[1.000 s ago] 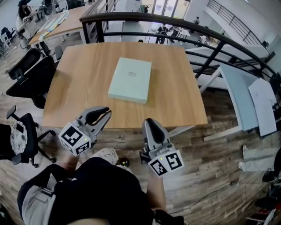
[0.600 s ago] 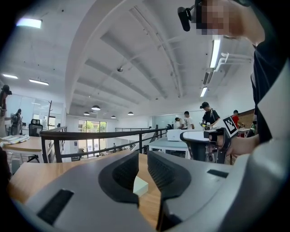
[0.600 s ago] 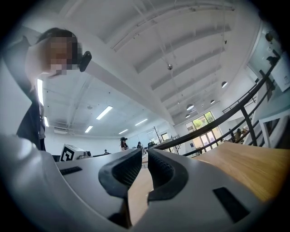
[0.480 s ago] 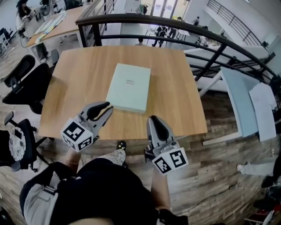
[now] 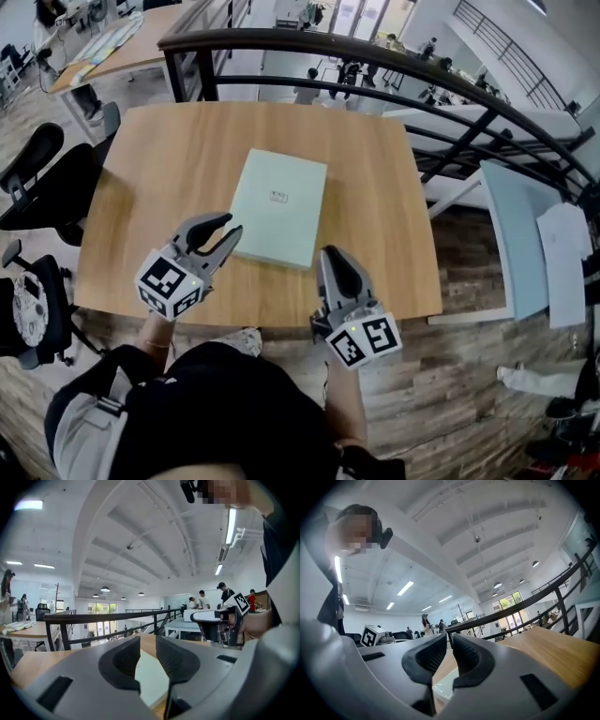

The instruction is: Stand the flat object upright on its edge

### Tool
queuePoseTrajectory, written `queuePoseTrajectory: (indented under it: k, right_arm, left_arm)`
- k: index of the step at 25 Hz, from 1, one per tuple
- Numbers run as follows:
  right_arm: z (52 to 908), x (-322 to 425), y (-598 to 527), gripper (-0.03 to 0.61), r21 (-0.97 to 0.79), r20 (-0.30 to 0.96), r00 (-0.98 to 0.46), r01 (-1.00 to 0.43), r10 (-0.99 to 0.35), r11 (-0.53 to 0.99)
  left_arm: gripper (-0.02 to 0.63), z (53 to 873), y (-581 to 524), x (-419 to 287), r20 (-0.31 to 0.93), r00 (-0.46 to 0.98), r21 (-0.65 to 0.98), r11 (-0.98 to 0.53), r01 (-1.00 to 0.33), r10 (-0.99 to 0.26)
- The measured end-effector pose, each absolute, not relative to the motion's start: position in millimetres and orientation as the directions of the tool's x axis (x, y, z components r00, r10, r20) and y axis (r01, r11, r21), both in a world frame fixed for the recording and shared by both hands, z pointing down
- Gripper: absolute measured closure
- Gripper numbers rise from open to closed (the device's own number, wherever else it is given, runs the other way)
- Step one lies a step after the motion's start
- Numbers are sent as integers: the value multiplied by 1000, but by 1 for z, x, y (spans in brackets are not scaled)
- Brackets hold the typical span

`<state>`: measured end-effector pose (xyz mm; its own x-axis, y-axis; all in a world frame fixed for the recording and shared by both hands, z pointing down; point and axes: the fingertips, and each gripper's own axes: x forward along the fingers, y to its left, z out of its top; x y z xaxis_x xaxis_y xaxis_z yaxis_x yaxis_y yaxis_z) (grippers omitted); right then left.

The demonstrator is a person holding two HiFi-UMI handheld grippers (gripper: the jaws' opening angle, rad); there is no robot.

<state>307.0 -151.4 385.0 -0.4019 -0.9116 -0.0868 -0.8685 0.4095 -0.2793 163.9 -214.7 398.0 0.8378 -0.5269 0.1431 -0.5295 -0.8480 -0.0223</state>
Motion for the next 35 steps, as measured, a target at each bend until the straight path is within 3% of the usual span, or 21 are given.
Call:
queuePoseTrajectory:
  k: [5, 6, 8, 35]
  right_arm:
    - [396, 308, -192, 546, -282, -40, -412, -870, -910, 405]
    - [398, 309, -200, 532, -285, -32, -414, -869, -910, 405]
    - [402, 310, -214, 437, -289, -15, -420, -867, -907, 406]
    - [505, 348, -343, 405, -358, 264, -303, -912, -916, 199]
  left_arm:
    - [515, 409, -258, 155, 161, 815, 5, -825, -565, -557]
    - [511, 411, -266, 154, 163, 812, 10, -822, -570, -561]
    - [494, 418, -280, 153, 175, 807, 14, -818, -576, -565]
    - [402, 524, -406, 158, 327, 817, 251, -790, -559, -475]
